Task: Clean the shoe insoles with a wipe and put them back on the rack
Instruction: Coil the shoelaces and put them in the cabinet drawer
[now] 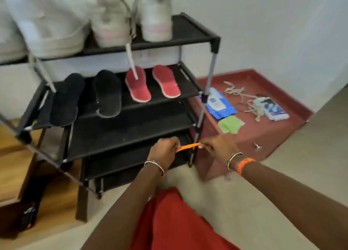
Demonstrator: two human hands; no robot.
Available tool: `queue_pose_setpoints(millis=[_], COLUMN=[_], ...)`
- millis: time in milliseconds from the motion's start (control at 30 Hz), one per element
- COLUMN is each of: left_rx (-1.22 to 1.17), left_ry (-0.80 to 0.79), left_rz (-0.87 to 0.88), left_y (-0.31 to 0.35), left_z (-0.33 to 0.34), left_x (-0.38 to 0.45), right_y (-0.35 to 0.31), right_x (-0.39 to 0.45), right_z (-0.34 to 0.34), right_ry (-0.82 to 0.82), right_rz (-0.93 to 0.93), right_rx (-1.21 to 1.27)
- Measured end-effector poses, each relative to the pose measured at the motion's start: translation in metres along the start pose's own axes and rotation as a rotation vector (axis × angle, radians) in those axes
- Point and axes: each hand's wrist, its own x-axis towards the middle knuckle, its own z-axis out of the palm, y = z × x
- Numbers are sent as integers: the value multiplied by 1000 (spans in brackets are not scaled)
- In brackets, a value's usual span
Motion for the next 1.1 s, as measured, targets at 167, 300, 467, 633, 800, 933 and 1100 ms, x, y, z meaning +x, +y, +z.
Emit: queue_pose_setpoints(millis=[167,300,467,633,800,933,1100], left_rx=[-111,-437,-482,-488,-447,-154,-128], left_ry=[69,279,118,-53,-107,-144,23], left_rz=[198,42,24,109,150,285,368], left_y=[88,117,129,115,118,113,108], left_z=[32,63,102,123,124,133,141], left_x=[50,91,126,153,186,193,180], right_y=[81,137,197,214,222,236,264], right_x=[-29,-45,-36,-5,25,36,44], right_z=[-27,-22,-15,3,23,23,17], right_ry=[249,367,435,302,222,483,582], right_rz=[185,349,645,702,662,747,992], right_rx=[118,114,126,44,150,271,424])
